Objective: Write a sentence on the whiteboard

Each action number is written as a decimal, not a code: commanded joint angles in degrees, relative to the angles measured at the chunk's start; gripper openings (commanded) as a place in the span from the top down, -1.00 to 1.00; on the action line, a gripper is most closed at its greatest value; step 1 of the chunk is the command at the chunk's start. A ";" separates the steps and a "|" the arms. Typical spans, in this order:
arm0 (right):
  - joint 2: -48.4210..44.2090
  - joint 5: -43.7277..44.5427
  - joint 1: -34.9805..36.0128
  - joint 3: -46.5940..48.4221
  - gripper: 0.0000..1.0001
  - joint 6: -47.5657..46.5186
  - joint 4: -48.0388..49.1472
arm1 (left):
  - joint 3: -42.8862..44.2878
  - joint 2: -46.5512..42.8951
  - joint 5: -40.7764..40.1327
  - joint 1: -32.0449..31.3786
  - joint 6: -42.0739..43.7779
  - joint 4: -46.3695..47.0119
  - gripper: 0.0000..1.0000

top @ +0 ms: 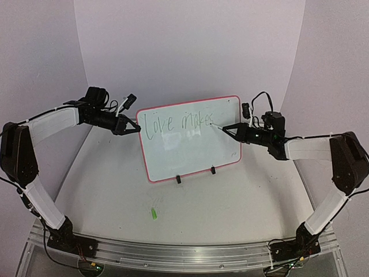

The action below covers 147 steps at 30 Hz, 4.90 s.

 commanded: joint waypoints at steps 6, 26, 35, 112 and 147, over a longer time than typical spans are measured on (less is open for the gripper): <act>-10.19 -0.63 -1.46 -2.78 1.00 -1.20 -2.55 | 0.14 0.15 -2.80 -1.55 2.22 -2.75 1.00; -3.50 -2.37 -4.65 4.34 1.00 -2.76 -3.27 | 0.14 0.77 -3.25 -1.72 2.23 -2.83 1.00; -1.25 -2.10 -5.01 5.51 1.00 -2.58 -2.67 | 0.22 0.84 -3.36 -1.81 2.38 -2.85 1.00; -4.36 0.66 -5.41 4.54 1.00 -2.40 -4.07 | 0.33 1.28 -2.90 -1.97 2.23 -2.84 1.00; -6.94 3.89 -5.32 -0.44 1.00 -3.19 -3.24 | 0.34 1.36 -3.16 -2.03 2.18 -2.67 1.00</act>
